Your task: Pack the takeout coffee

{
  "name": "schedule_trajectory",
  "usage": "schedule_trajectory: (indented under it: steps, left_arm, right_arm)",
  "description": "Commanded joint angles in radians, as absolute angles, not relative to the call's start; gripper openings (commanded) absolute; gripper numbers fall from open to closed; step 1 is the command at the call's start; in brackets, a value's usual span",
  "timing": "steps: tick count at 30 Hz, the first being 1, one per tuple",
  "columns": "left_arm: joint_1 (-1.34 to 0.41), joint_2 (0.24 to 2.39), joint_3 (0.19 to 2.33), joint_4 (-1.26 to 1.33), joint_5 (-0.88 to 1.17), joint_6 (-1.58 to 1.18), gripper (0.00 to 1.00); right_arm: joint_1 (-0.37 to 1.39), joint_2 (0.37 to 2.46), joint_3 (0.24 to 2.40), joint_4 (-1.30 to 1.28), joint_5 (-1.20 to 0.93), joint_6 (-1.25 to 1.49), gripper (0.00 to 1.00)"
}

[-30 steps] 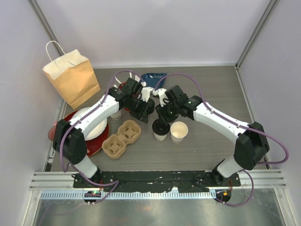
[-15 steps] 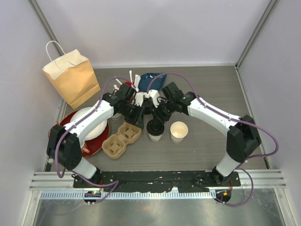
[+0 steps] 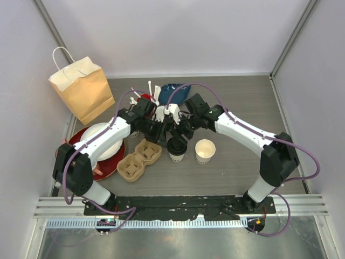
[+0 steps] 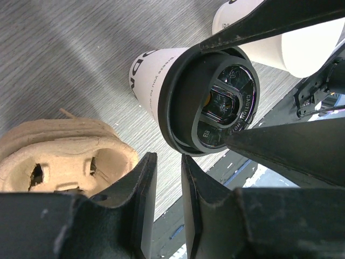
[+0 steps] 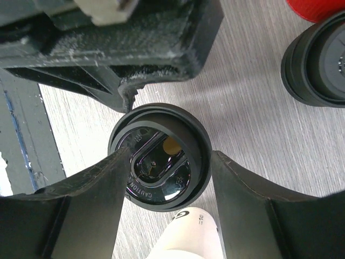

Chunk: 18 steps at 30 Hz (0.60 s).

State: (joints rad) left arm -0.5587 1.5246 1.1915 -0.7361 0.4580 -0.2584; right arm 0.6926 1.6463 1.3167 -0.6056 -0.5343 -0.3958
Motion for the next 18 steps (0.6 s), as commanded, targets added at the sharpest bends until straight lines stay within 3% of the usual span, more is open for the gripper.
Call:
schedule_trajectory:
  steps: [1,5,9,10,12,18]
  left_arm:
    - [-0.549,1.485,1.221,-0.696,0.491,-0.255,0.28]
    - [-0.545,1.480,1.218,-0.689,0.498,-0.264,0.28]
    - [-0.543,1.502,1.215,-0.664,0.515,-0.282,0.28]
    - [-0.545,1.512,1.218,-0.661,0.512,-0.282,0.27]
    - [-0.545,1.520,1.221,-0.658,0.512,-0.290,0.26]
    - [-0.543,1.522,1.206,-0.647,0.482,-0.291,0.25]
  right_arm:
    - [0.699,1.533,1.361,-0.516,-0.512,-0.305,0.67]
    - [0.698,1.451,1.322,-0.445,-0.393,-0.091,0.68]
    - [0.696,1.373,1.241,-0.468,-0.045,0.259,0.59]
    - [0.696,1.358,1.221,-0.482,-0.031,0.306,0.51]
    - [0.698,1.324,1.166,-0.523,-0.020,0.410,0.47]
    - [0.696,1.258,1.033,-0.526,-0.038,0.521,0.47]
